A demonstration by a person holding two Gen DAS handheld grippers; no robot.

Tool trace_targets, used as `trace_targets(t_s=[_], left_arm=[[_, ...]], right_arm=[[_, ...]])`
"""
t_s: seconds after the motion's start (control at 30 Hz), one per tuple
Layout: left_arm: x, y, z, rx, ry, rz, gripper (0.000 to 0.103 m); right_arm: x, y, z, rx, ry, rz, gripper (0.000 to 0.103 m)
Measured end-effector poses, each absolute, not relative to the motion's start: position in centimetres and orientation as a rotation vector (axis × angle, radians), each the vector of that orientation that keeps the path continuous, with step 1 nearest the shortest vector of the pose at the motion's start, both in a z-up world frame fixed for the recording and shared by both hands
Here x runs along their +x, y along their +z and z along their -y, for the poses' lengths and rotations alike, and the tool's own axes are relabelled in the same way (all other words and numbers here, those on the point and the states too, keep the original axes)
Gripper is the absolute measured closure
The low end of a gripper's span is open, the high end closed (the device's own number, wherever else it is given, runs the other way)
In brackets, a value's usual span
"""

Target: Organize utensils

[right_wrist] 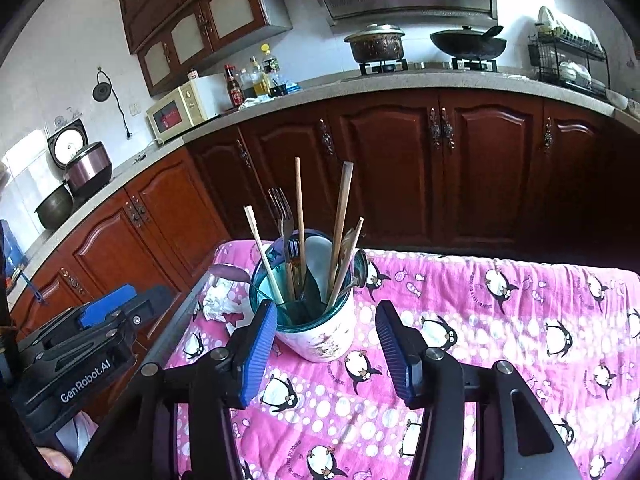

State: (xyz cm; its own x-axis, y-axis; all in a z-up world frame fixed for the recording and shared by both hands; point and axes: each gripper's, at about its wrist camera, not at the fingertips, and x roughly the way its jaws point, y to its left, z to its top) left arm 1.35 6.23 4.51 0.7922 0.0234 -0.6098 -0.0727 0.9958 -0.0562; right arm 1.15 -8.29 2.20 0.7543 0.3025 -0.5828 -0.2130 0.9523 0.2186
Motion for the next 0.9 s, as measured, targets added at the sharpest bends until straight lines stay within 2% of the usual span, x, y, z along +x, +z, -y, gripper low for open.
trace_targets(t_s=[0.3, 0.9], left_arm=[[0.5, 5.0, -6.2, -0.068, 0.060, -0.634, 0.054], [0.0, 5.0, -6.4, -0.069, 0.067, -0.630, 0.054]], right_arm=[[0.5, 2.8, 7.6, 0.126, 0.269, -0.655, 0.048], [0.6, 2.7, 7.3, 0.121, 0.265, -0.661, 0.046]])
